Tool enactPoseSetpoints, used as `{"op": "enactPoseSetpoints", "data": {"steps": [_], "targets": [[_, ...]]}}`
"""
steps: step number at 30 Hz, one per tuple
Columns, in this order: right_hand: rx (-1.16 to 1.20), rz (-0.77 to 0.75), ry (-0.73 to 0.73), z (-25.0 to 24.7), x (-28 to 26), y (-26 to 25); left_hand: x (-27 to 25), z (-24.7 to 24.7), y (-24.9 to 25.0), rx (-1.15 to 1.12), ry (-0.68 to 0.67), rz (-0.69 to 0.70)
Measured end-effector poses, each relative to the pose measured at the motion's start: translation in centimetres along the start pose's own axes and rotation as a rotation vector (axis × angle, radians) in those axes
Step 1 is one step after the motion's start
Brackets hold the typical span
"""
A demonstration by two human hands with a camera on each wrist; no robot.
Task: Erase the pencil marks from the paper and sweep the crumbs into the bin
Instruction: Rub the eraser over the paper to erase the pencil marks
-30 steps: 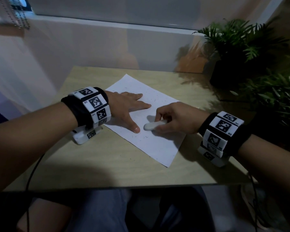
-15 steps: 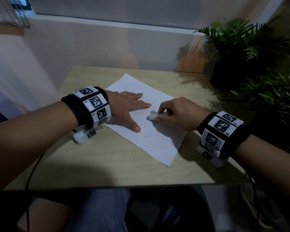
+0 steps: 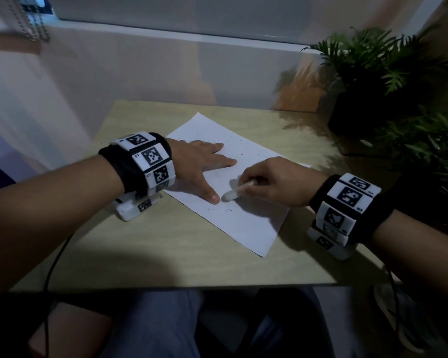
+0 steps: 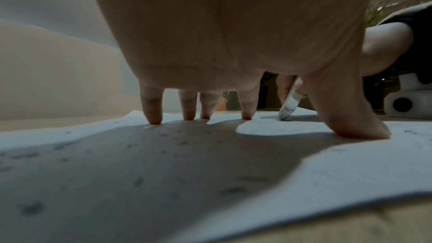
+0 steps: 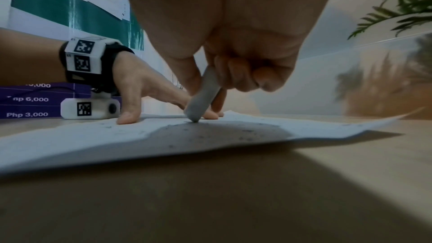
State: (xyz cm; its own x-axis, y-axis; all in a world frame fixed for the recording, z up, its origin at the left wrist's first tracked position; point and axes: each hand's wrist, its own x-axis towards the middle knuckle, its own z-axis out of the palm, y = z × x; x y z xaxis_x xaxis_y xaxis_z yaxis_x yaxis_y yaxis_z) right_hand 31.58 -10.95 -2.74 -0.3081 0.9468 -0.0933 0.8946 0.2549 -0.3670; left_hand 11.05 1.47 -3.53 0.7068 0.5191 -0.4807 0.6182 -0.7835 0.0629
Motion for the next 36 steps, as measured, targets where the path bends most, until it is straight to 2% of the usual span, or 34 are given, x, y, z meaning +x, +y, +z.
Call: {"op": "enactPoseSetpoints", "data": {"steps": [3,5,9,11,15,17,19,21,25,31,33,36], "targets": [[-0.123,0.094,0.16,-0.3,0.7,1.2,0.2,0.2,-0.1,0.006,0.015,0.006],[-0.149,0.067,0.2,-0.1,0.6,1.2,0.2,0.4,-0.1,0.015,0.03,0.013],[-0.06,-0.048,0.041,0.5,0.0,-0.1,0.0,0.0,0.1,0.02,0.021,0.011],[-0.048,-0.011,0.057,0.2,0.2,0.3,0.0,-0.1,0.1,0.021,0.013,0.005],[-0.146,0.075,0.196,0.0,0.7,1.1,0.3,0.3,-0.1,0.029,0.012,0.003],[-0.138,0.027,0.161,0.4,0.5,0.5,0.2,0.2,0.0,0.028,0.012,0.008],[-0.076,-0.021,0.062,0.5,0.2,-0.2,0.1,-0.1,0.1,0.019,0.001,0.006],[-0.02,0.015,0.032,0.2,0.2,-0.2,-0.1,-0.2,0.2,0.007,-0.01,-0.005],[-0.038,0.143,0.217,-0.2,0.9,1.1,-0.2,-0.4,0.4,0.032,-0.02,0.001],[-0.012,0.162,0.301,-0.2,1.0,1.3,-1.0,-1.5,1.9,0.118,-0.027,0.021],[0.013,0.123,0.251,-0.2,0.8,0.7,-0.8,-1.1,1.6,0.117,-0.012,0.021],[0.159,0.066,0.056,-0.2,0.4,-0.6,-0.6,-0.8,1.3,0.105,0.004,0.024]]}}
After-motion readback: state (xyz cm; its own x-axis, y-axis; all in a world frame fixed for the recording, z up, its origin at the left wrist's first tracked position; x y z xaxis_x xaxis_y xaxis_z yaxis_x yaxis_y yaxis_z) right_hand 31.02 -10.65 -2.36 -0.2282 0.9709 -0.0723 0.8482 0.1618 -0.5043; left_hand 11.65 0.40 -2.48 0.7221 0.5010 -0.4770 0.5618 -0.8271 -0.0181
